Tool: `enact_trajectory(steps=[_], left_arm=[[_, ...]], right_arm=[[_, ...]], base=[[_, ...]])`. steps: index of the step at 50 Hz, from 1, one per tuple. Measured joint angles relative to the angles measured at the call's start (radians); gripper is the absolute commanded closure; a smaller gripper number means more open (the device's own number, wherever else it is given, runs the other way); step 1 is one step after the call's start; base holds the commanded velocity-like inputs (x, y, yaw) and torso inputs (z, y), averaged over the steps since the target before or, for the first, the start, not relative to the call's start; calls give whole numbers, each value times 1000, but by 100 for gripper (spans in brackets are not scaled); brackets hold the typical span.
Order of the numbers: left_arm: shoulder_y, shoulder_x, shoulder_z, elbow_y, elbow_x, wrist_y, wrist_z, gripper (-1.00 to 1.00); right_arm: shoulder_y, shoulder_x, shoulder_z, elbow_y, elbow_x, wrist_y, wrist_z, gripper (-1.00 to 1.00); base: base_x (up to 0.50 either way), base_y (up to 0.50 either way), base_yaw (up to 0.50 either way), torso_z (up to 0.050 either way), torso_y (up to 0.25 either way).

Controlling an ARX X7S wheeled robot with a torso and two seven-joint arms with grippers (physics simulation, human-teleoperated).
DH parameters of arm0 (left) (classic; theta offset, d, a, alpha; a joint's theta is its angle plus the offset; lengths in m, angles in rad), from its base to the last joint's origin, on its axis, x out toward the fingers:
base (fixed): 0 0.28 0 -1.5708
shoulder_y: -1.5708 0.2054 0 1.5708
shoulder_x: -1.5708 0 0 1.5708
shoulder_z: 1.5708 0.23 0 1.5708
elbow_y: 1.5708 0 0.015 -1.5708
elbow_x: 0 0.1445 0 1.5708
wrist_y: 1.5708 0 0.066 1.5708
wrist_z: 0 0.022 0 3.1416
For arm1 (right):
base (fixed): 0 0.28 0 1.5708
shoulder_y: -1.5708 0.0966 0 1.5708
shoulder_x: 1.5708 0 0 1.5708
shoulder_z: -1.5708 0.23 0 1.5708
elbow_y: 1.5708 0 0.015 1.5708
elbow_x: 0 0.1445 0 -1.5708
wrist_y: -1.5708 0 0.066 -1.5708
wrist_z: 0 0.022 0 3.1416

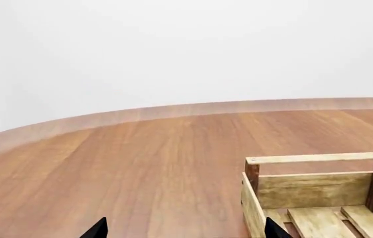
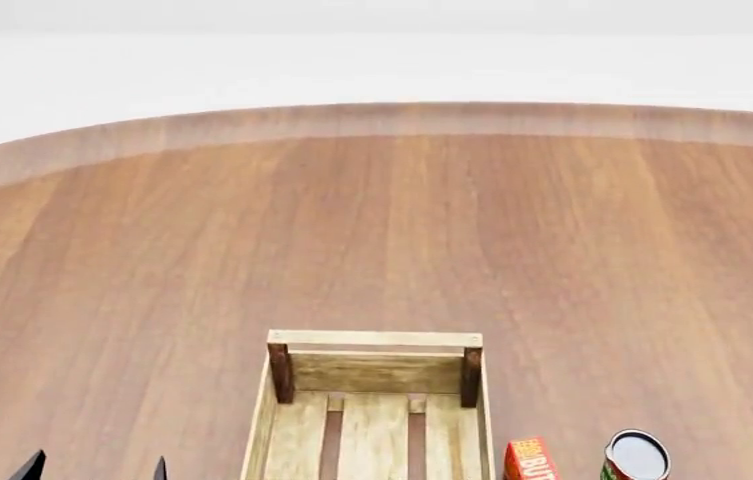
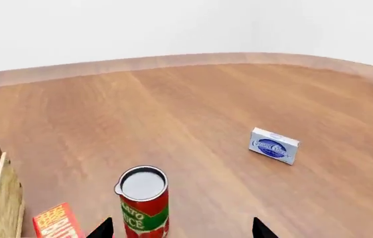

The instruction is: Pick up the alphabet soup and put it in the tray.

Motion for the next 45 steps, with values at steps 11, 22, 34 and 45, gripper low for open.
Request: enact_trajectory(steps=[11, 22, 34, 45], left_arm=[[0, -6, 7, 2, -7, 0, -7, -100], [2, -12, 14, 7, -12, 0, -14, -100], [2, -19, 21, 10, -18, -1, -22, -100], [2, -24, 27, 12, -23, 0, -29, -100]], right_arm=[[-14, -20, 138, -2, 60, 57, 150, -100], [-22, -21, 186, 5, 96, 69, 214, -100], [-33, -8, 205, 0, 120, 73, 249, -100], [-44, 4, 214, -8, 138, 72, 271, -100]], base=[[0, 0, 0, 0, 0], [0, 0, 0, 0, 0], [0, 0, 0, 0, 0], [0, 0, 0, 0, 0]])
